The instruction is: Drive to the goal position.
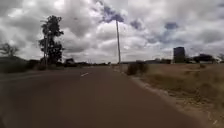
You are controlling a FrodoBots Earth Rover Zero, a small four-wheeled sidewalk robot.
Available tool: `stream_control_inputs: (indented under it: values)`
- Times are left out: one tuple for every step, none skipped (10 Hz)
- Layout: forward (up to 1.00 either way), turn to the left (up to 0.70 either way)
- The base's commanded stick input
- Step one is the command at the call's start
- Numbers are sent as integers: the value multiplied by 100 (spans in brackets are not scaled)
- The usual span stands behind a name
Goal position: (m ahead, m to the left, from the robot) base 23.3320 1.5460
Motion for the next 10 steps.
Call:
stream_control_inputs:
  values:
    - [85, -2]
    - [85, -8]
    - [85, -30]
    - [85, -31]
    - [85, -33]
    - [85, -22]
    - [85, 0]
    - [85, 0]
    - [85, 0]
    - [85, 0]
